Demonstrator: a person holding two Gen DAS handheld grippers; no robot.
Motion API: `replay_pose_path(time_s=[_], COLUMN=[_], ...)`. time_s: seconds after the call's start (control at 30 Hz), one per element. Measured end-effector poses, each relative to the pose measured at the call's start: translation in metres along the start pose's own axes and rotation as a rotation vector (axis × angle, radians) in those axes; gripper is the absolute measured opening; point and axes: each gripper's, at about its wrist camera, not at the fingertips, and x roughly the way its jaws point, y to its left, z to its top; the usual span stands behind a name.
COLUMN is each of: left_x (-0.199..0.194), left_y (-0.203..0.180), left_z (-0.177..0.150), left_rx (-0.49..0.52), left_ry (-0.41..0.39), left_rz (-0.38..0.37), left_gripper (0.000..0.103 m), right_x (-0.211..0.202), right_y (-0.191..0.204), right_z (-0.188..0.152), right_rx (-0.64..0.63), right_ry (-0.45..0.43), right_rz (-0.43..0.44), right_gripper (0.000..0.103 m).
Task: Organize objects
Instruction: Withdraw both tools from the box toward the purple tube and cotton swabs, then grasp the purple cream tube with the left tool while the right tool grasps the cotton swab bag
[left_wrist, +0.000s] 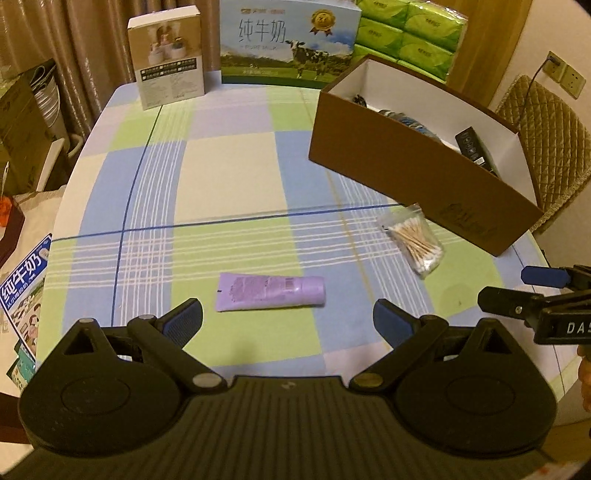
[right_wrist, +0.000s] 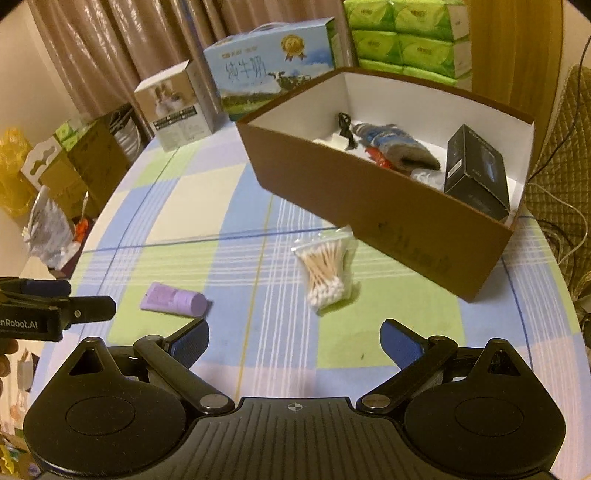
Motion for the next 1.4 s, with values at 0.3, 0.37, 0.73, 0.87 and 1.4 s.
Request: replay_pose_path(time_s=[0.3, 0.37, 0.73, 0.87, 1.4], left_x=[0.012, 0.017, 0.055, 0.068, 0.114], left_y=[0.004, 0.003, 0.0, 0.0, 0.0], left_z=[-0.006, -0.007, -0.005, -0.002, 0.026], left_rx=[-0.033, -0.042, -0.112, -0.147, -0.223], left_ry=[0.032, 0.043, 0.09, 0.1, 0.115], left_rz=[0.012, 0.018, 0.064, 0.088, 0.185], left_gripper=[0.097, 0.097, 0.097, 0.097, 0.097], right_x=[0.016, 0.019, 0.049, 0.062, 0.11], right_y=[0.001, -0.001, -0.012, -0.013, -0.024], right_z=[-0.005, -0.005, 0.002, 0.008, 0.031], right_rx=[-0.012, -0.008, -0.036, -0.062, -0.139], right_ry=[0.036, 0.041, 0.006, -0.015, 0.002], right_rz=[-0.007, -0.012, -0.019, -0.011, -0.019], right_gripper=[0.097, 0.097, 0.096, 0.088, 0.073])
